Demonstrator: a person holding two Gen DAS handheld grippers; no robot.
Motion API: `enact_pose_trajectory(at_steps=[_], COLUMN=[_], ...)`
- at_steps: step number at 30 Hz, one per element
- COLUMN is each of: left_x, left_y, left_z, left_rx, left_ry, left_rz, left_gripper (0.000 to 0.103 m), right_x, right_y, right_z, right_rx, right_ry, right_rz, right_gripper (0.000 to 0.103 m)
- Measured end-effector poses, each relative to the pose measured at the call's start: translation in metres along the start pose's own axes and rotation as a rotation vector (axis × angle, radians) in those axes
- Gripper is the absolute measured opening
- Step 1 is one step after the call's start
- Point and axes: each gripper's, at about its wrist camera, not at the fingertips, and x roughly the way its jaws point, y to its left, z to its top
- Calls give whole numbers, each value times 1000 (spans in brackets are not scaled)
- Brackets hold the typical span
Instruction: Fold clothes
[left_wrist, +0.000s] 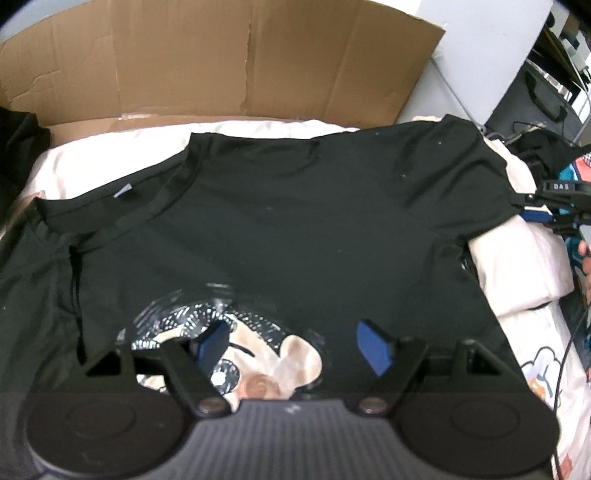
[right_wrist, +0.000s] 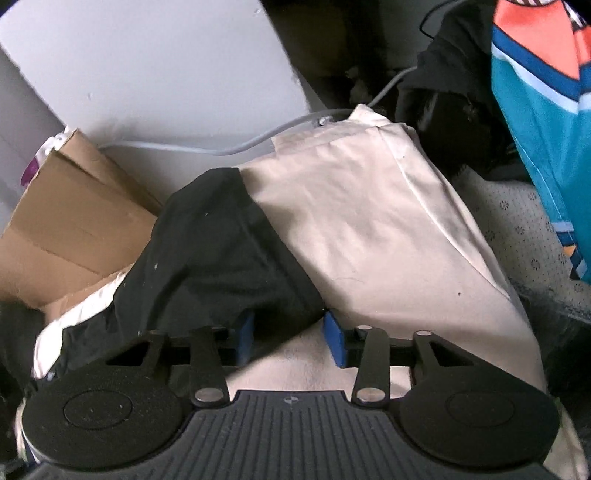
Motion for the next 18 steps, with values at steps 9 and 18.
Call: enact_pose_trajectory(at_steps=[9,18], left_x=[16,40], left_y=[-22,-45], left_z=[7,21], left_rx=[18,-71], left_ry=[-39,-115], left_rz=[-41,-137], left_gripper=[68,25], right_x=[-19,-41], right_y=[5,40], right_z=[18,31], right_rx=[65,2], right_ry=[-27,-82], right_rz=[72,147], right_gripper=[2,1])
